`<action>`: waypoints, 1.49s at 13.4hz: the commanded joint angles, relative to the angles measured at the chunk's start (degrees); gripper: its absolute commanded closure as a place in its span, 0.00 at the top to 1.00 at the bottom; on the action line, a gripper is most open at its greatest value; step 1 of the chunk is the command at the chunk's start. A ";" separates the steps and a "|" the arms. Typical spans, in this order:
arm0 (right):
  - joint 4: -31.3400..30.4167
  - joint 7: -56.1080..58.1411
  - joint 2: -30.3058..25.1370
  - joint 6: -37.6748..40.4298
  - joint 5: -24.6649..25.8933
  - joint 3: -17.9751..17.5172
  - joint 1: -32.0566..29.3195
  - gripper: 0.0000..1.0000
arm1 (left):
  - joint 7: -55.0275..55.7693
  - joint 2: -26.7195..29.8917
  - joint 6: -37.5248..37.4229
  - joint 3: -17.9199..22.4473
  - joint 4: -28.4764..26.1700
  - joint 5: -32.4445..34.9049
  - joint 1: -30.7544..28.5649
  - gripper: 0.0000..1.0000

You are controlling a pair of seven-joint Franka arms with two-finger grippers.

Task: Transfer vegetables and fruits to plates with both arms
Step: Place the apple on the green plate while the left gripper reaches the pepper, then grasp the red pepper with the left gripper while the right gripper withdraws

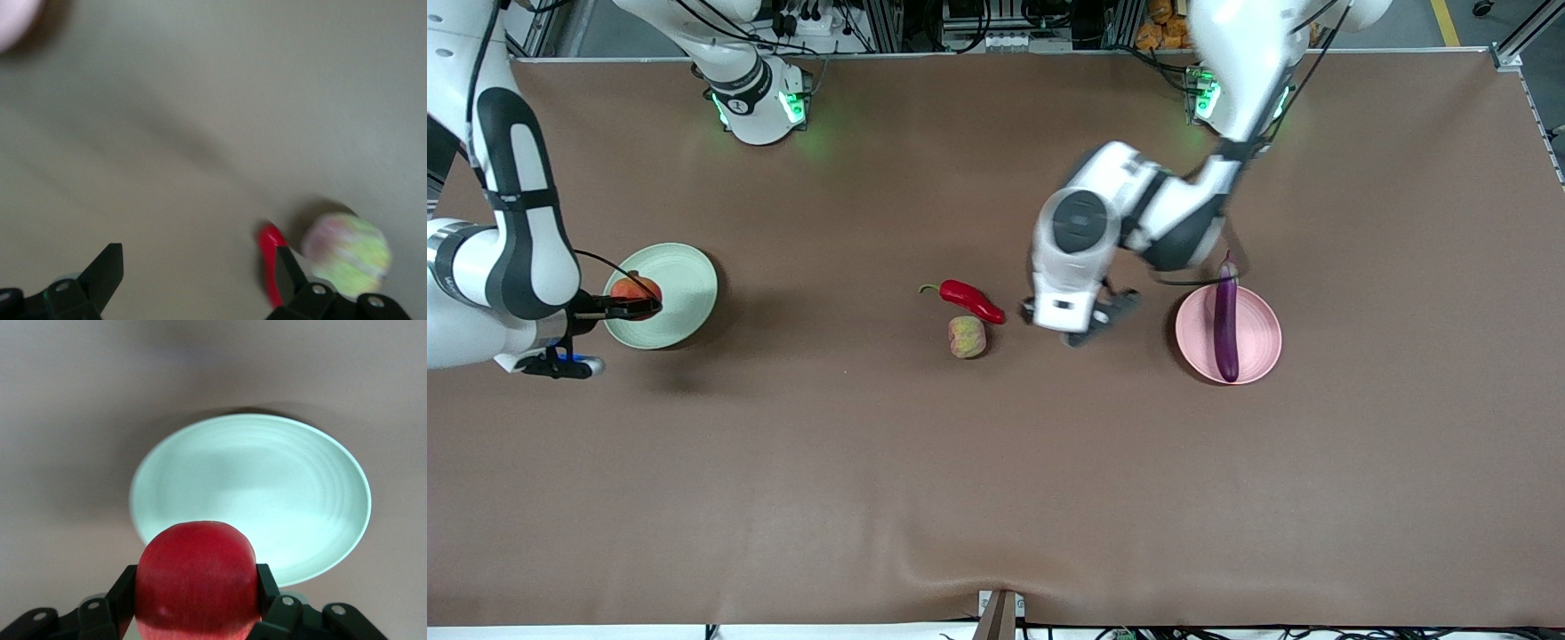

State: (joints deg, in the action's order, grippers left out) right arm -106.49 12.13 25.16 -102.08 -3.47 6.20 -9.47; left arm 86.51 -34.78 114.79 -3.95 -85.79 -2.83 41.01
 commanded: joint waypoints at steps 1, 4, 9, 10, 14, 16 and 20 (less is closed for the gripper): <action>-5.49 1.23 -2.23 -3.83 1.10 0.30 -1.42 0.99 | 17.76 -8.10 2.43 0.87 8.80 -0.77 6.60 1.00; -2.17 0.53 -2.49 2.28 1.01 0.40 -0.73 1.00 | 30.61 -10.91 9.20 1.13 8.80 -0.42 11.79 1.00; 8.55 0.35 -2.58 17.13 0.92 0.40 0.50 1.00 | 38.37 -15.40 16.61 2.62 8.80 -0.33 13.65 1.00; 11.19 0.18 -2.58 21.26 0.92 0.31 1.03 1.00 | 39.08 -15.93 17.04 3.24 8.80 -0.33 14.35 1.00; 14.72 -12.18 -2.66 26.13 -1.53 -0.22 6.20 1.00 | 39.70 -17.42 18.54 4.47 8.80 -0.33 14.88 1.00; 16.66 -17.73 -2.66 27.89 -5.29 -0.31 8.50 1.00 | 39.87 -18.47 20.03 4.56 8.80 -0.33 15.67 1.00; 17.80 -26.96 -2.58 28.07 -15.15 -0.31 11.04 1.00 | 40.93 -17.78 19.95 5.26 8.71 -0.07 16.55 0.00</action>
State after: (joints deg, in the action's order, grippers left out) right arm -90.19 -10.82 22.72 -75.10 -15.73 5.63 0.56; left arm 126.22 -52.52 134.76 0.22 -78.43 -2.85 56.47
